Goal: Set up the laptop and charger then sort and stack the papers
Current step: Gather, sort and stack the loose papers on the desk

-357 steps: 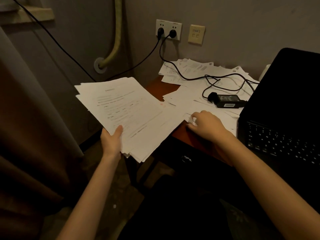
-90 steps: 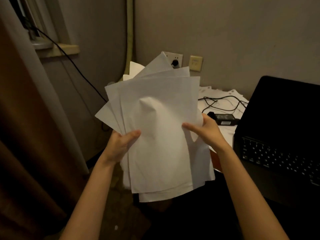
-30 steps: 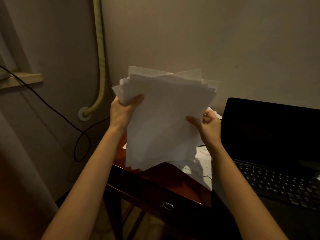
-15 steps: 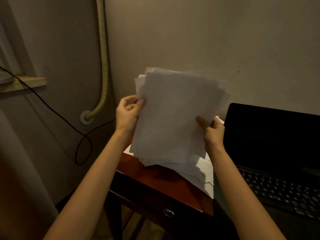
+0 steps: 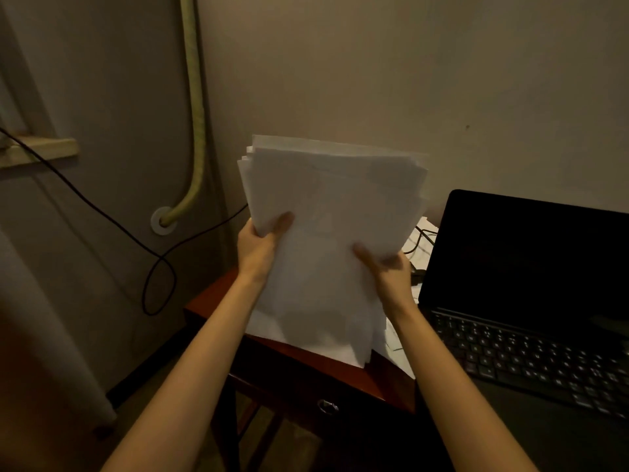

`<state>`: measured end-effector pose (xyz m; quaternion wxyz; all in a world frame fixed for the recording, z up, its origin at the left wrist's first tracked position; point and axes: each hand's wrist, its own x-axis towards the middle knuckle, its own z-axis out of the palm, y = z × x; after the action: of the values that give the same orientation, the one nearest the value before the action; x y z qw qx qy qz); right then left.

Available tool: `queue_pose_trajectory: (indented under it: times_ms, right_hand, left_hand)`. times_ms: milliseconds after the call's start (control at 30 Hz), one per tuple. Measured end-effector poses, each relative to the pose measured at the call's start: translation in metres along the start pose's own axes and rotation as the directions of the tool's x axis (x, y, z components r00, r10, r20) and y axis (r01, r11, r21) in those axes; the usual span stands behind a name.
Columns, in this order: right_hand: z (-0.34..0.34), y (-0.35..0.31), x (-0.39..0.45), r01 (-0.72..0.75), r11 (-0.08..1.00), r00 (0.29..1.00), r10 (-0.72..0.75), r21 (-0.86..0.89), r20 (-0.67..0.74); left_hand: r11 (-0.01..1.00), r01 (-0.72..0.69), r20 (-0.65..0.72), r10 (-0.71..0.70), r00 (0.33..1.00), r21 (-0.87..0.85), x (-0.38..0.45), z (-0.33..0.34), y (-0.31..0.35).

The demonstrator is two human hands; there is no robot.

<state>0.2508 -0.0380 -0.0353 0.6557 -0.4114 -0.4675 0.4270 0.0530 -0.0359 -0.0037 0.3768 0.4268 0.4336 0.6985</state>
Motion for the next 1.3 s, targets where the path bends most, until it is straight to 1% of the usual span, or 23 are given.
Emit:
queue_pose_trajectory:
  times_ms: [100, 200, 267, 367, 467, 533, 600, 767, 800, 867, 933, 967, 1000, 1067, 1167, 1233, 1300]
  right_hand:
    - [0.002, -0.007, 0.005, 0.052, 0.998, 0.998, -0.053, -0.022, -0.032]
    - [0.005, -0.017, 0.011, 0.095, 0.995, 0.995, -0.096, -0.030, -0.027]
    - [0.011, -0.026, 0.017, 0.116, 0.992, 0.991, -0.118, -0.044, -0.069]
    - [0.015, -0.040, 0.028, 0.161, 0.985, 0.971, -0.170, -0.064, -0.167]
    - [0.013, -0.043, 0.031, 0.175, 0.983, 0.962, -0.184, -0.065, -0.201]
    - [0.011, -0.034, 0.027, 0.180, 0.978, 0.960, -0.198, -0.105, -0.198]
    - [0.007, -0.022, 0.019, 0.150, 0.981, 0.968, -0.171, -0.120, -0.186]
    - [-0.015, 0.018, -0.003, 0.058, 0.993, 0.995, -0.067, -0.103, -0.080]
    - [-0.019, 0.024, -0.008, 0.033, 0.994, 0.997, -0.039, -0.101, -0.059]
    - [-0.020, 0.032, -0.015, -0.005, 0.995, 1.000, 0.003, -0.102, -0.023]
    - [-0.016, 0.030, -0.017, -0.023, 0.993, 0.999, 0.019, -0.116, -0.028]
    - [-0.013, 0.026, -0.017, -0.021, 0.993, 0.999, 0.016, -0.118, -0.044]
    - [-0.010, 0.021, -0.015, -0.007, 0.993, 0.998, 0.000, -0.122, -0.059]
    - [-0.005, 0.012, -0.012, 0.041, 0.992, 0.996, -0.050, -0.119, -0.079]
    - [-0.004, 0.012, -0.014, 0.076, 0.989, 0.992, -0.087, -0.123, -0.086]
    - [-0.009, 0.026, -0.021, 0.044, 0.987, 0.997, -0.053, -0.155, -0.055]
    - [-0.015, 0.046, -0.032, -0.020, 0.985, 1.000, 0.019, -0.169, -0.006]
  left_hand:
    - [0.999, 0.014, -0.008, -0.014, 1.000, -0.037, 0.000, 0.005, 0.002]
    - [0.998, -0.025, -0.070, 0.021, 0.997, -0.053, 0.003, 0.008, 0.009]
    - [0.995, -0.048, -0.100, 0.039, 0.994, -0.091, 0.006, 0.013, 0.018]
    - [0.988, -0.085, -0.073, 0.076, 0.994, -0.126, 0.012, 0.019, 0.031]
    - [0.988, -0.139, -0.065, 0.135, 0.989, -0.071, 0.014, 0.020, 0.033]
    - [0.988, -0.150, -0.074, 0.148, 0.986, -0.033, 0.015, 0.021, 0.027]
    - [0.988, -0.151, -0.064, 0.151, 0.986, 0.003, 0.013, 0.020, 0.017]
    - [0.992, -0.109, 0.040, 0.107, 0.993, 0.058, -0.002, -0.003, -0.015]
    - [0.996, -0.075, 0.051, 0.073, 0.996, 0.048, -0.005, -0.010, -0.024]
    - [0.998, 0.052, 0.060, -0.054, 0.997, 0.035, -0.013, -0.020, -0.041]
    - [0.985, 0.173, 0.053, -0.174, 0.983, 0.026, -0.021, -0.021, -0.053]
    - [0.982, 0.189, 0.034, -0.189, 0.981, 0.008, -0.024, -0.018, -0.055]
    - [0.984, 0.178, 0.003, -0.178, 0.984, -0.017, -0.026, -0.014, -0.053]
    - [0.992, 0.114, -0.065, -0.116, 0.991, -0.048, -0.026, -0.009, -0.046]
    - [0.999, 0.031, -0.080, -0.032, 0.996, -0.014, -0.025, -0.011, -0.041]
    - [0.999, 0.044, -0.055, -0.043, 0.998, 0.017, -0.030, -0.018, -0.047]
    - [0.995, 0.086, -0.049, -0.084, 0.995, 0.041, -0.037, -0.025, -0.058]
